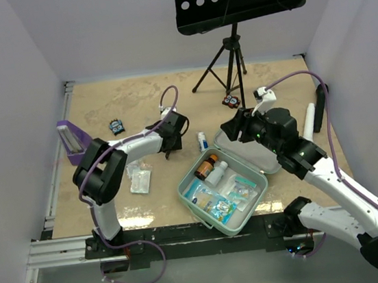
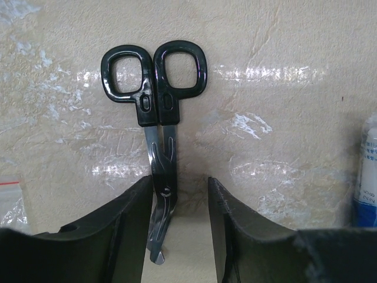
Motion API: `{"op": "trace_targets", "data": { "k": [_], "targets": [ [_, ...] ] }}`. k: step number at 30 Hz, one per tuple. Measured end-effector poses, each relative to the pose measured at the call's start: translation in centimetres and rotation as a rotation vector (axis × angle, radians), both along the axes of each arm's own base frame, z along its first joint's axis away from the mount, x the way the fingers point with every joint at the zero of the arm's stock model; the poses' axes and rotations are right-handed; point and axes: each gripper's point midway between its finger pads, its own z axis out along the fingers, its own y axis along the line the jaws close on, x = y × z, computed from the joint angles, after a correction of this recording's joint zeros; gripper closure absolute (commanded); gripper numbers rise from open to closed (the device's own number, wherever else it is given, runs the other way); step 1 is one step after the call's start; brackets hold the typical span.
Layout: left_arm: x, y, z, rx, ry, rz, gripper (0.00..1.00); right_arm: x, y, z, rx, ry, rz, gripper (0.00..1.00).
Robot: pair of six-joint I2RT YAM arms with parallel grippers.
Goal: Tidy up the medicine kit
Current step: Pick up the scissors from the center of the board.
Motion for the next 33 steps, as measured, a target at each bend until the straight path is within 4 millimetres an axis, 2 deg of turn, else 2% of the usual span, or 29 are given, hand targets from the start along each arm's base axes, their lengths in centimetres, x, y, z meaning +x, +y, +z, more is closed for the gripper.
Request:
{"op": "trace_targets", "data": {
  "k": [7,12,29,33],
  "targets": [
    [0.34,0.20,-0.08,-0.027,-0.005,0.020,0.44,0.02,-0.03,0.01,0.000,-0.001,-0.002,0.43],
    [0.35,0.21,-0.10,-0.041,-0.005,0.021,0.50,0.01,-0.03,-0.01,0.000,0.000,-0.001,0.43],
    [0.36,0.50,-0.14,-0.093,-0.024,0.037,0.58,-0.15,-0.15,0.33,0.005,-0.009,-0.003,0.42],
    [0.35,0.67,-0.18,-0.087,-0.024,0.040,0.67,-0.15,-0.14,0.33,0.005,-0.009,-0.002,0.43]
  ]
}}
